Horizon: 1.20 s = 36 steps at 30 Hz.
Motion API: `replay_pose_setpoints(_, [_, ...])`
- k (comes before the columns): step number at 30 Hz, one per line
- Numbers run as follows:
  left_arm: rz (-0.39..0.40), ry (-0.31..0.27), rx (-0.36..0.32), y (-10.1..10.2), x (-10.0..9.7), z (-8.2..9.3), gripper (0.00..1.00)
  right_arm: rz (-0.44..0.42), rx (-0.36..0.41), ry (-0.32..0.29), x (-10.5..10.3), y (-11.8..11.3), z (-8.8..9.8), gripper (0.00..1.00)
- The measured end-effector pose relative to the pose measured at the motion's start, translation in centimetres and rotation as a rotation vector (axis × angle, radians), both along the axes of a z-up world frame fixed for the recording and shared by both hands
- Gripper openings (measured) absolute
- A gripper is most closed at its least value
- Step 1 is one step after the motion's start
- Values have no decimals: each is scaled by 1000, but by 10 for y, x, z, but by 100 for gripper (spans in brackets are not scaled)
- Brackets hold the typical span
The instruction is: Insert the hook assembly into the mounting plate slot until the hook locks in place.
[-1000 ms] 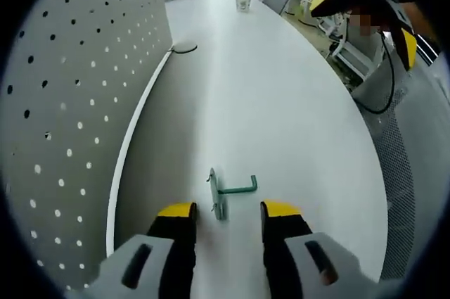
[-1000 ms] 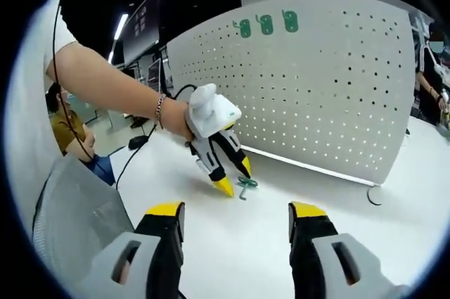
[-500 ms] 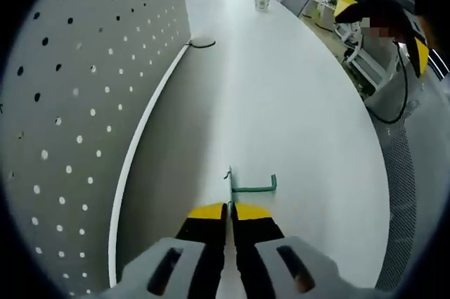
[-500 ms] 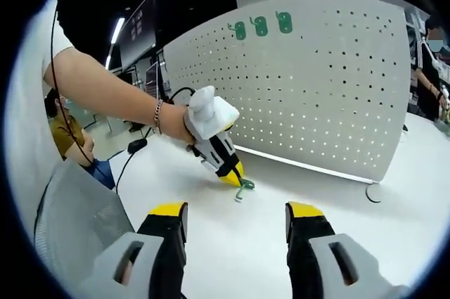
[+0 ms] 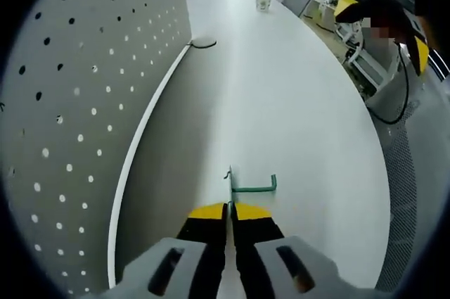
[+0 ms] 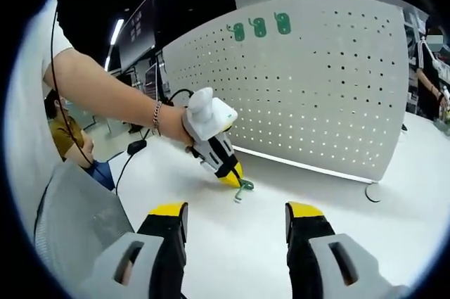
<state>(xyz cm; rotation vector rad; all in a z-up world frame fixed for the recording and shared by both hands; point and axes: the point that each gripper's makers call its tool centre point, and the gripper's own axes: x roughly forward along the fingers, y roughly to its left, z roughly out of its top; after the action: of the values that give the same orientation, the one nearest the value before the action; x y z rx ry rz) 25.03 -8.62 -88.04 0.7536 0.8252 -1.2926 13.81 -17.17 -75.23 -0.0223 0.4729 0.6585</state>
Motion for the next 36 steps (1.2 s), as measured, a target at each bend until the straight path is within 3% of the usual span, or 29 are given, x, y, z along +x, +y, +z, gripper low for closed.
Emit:
replay_pose_setpoints(2, [8,2,-5,0,1,0,3,-1,0,0,0,0,0,54])
replay_pose_setpoints(4, [68,15,-32,-1,3,0,2,-3,5,-1,0,0,0,54])
replay_pose_setpoints(10, [72,-17,-69,1,4,0,1,-14,20,-3,-1,-1,-1,54])
replay_pose_setpoints(15, [144,-51,-168,-2,16,17,1,-16,22,-4,-3,-2,-1,54])
replay_pose_setpoints(30, [143,-109,-330,-6,19,60,1,-27,32,0,-1,-2,1,56])
replay_pose_setpoints(36, [192,-139,-420,-3,22,83,1,-17,26,-5,-1,1,2,57])
